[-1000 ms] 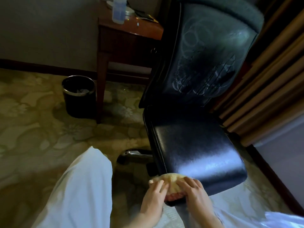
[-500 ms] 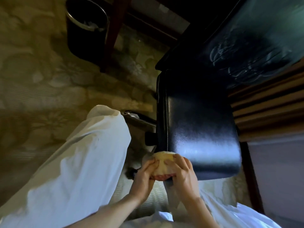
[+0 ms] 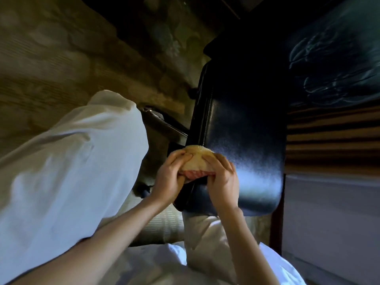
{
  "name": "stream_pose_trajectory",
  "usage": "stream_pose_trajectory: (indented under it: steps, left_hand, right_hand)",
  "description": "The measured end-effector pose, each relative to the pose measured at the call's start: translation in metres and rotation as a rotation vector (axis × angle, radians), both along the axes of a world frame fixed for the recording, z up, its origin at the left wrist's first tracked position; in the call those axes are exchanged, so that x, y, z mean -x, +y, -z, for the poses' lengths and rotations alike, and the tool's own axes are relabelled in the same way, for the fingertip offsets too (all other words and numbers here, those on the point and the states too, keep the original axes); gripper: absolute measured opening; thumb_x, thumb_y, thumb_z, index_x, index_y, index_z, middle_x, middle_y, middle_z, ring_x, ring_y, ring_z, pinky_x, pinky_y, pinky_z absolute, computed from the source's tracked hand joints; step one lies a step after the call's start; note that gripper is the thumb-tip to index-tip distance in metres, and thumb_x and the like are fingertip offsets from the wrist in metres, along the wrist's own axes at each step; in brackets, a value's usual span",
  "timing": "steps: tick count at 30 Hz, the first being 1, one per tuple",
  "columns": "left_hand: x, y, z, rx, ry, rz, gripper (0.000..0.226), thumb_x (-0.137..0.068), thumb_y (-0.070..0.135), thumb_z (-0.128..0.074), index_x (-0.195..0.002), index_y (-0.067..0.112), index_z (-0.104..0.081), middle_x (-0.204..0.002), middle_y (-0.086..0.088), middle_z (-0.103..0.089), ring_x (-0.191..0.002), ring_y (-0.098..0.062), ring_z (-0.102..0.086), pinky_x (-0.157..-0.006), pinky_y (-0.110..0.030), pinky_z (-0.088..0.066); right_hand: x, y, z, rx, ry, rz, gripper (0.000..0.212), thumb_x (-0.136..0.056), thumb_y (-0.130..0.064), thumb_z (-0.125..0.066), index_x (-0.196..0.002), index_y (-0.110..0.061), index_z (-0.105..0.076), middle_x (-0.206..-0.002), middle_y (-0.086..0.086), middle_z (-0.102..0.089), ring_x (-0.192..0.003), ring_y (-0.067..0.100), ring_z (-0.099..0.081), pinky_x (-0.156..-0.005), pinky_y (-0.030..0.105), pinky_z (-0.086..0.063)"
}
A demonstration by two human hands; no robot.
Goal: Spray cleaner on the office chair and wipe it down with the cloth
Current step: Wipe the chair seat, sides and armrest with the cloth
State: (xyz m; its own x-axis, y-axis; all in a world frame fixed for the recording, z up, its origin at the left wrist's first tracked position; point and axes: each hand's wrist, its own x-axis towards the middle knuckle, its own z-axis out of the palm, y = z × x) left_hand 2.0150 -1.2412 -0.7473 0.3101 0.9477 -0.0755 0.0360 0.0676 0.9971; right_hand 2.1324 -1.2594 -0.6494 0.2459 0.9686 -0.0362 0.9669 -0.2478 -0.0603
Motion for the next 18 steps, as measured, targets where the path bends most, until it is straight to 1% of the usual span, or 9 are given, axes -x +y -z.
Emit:
stream_pose_trajectory:
  steps: [3, 6, 8, 9, 10, 12, 14, 16, 18]
  left_hand:
    - [-0.011, 0.034, 0.004, -0.038, 0.039, -0.009, 0.049, -0.081, -0.005, -0.063, -0.127, 0.008, -0.057, -0.133, -0.008, -0.050, -0.119, -0.020, -0.053, -0.103, -0.030, -0.044]
    - [-0.024, 0.074, 0.008, -0.053, 0.068, -0.031, 0.053, -0.076, -0.010, -0.060, -0.126, 0.007, -0.059, -0.131, -0.009, -0.052, -0.118, -0.022, -0.053, -0.104, -0.025, -0.040]
    - [-0.035, 0.105, 0.008, -0.082, 0.076, -0.049, 0.056, -0.072, -0.014, -0.056, -0.124, 0.006, -0.061, -0.130, -0.010, -0.054, -0.117, -0.023, -0.053, -0.103, -0.018, -0.034]
    - [-0.041, 0.122, 0.007, -0.108, 0.079, -0.055, 0.058, -0.069, -0.015, -0.054, -0.123, 0.006, -0.062, -0.129, -0.011, -0.055, -0.115, -0.023, -0.053, -0.102, -0.014, -0.032]
    - [-0.047, 0.139, 0.007, -0.138, 0.084, -0.058, 0.059, -0.067, -0.015, -0.052, -0.122, 0.005, -0.062, -0.128, -0.011, -0.055, -0.114, -0.024, -0.054, -0.101, -0.013, -0.031]
    - [-0.060, 0.175, 0.008, -0.182, 0.089, -0.043, 0.060, -0.064, -0.013, -0.050, -0.120, 0.004, -0.062, -0.126, -0.013, -0.057, -0.112, -0.028, -0.056, -0.100, -0.023, -0.038]
    - [-0.071, 0.207, 0.008, -0.211, 0.088, -0.024, 0.060, -0.063, -0.012, -0.049, -0.120, 0.002, -0.062, -0.122, -0.017, -0.058, -0.111, -0.034, -0.057, -0.098, -0.031, -0.042]
    - [-0.083, 0.240, 0.006, -0.205, 0.105, -0.003, 0.059, -0.066, -0.012, -0.050, -0.123, 0.001, -0.060, -0.122, -0.019, -0.059, -0.112, -0.036, -0.056, -0.098, -0.033, -0.042]
    - [-0.095, 0.266, 0.002, -0.185, 0.131, 0.022, 0.058, -0.073, -0.009, -0.052, -0.129, 0.006, -0.057, -0.126, -0.016, -0.058, -0.116, -0.033, -0.053, -0.097, -0.032, -0.041]
  right_hand:
    - [-0.013, 0.038, -0.003, 0.022, -0.002, -0.052, 0.051, -0.070, 0.004, -0.055, -0.113, -0.021, -0.067, -0.117, 0.003, -0.064, -0.099, 0.032, -0.058, -0.078, 0.034, -0.049]
    - [-0.025, 0.074, 0.002, -0.016, -0.002, -0.063, 0.055, -0.067, 0.010, -0.056, -0.111, -0.019, -0.068, -0.114, 0.005, -0.065, -0.096, 0.034, -0.059, -0.075, 0.031, -0.046]
    - [-0.035, 0.102, 0.005, -0.059, -0.005, -0.059, 0.055, -0.065, 0.011, -0.055, -0.110, -0.018, -0.069, -0.111, 0.005, -0.066, -0.093, 0.034, -0.060, -0.072, 0.029, -0.045]
    - [-0.040, 0.117, 0.004, -0.083, -0.007, -0.058, 0.055, -0.064, 0.011, -0.055, -0.109, -0.016, -0.069, -0.109, 0.005, -0.067, -0.092, 0.034, -0.061, -0.070, 0.029, -0.045]
    - [-0.046, 0.133, 0.004, -0.102, -0.009, -0.058, 0.053, -0.064, 0.010, -0.055, -0.109, -0.015, -0.069, -0.108, 0.006, -0.067, -0.091, 0.034, -0.062, -0.069, 0.030, -0.047]
    - [-0.056, 0.164, 0.003, -0.110, -0.022, -0.048, 0.051, -0.066, 0.008, -0.056, -0.110, -0.015, -0.069, -0.108, 0.006, -0.068, -0.091, 0.033, -0.063, -0.069, 0.032, -0.047]
    - [-0.066, 0.192, 0.003, -0.094, -0.041, -0.021, 0.049, -0.071, 0.004, -0.057, -0.113, -0.018, -0.068, -0.110, 0.006, -0.067, -0.096, 0.031, -0.062, -0.074, 0.031, -0.046]
    - [-0.078, 0.222, 0.004, -0.079, -0.059, 0.018, 0.047, -0.074, -0.001, -0.058, -0.116, -0.021, -0.067, -0.113, 0.006, -0.067, -0.101, 0.031, -0.061, -0.079, 0.031, -0.044]
    - [-0.087, 0.245, 0.003, -0.059, -0.092, 0.055, 0.047, -0.076, -0.005, -0.057, -0.119, -0.025, -0.065, -0.113, 0.008, -0.067, -0.103, 0.034, -0.059, -0.082, 0.034, -0.045]
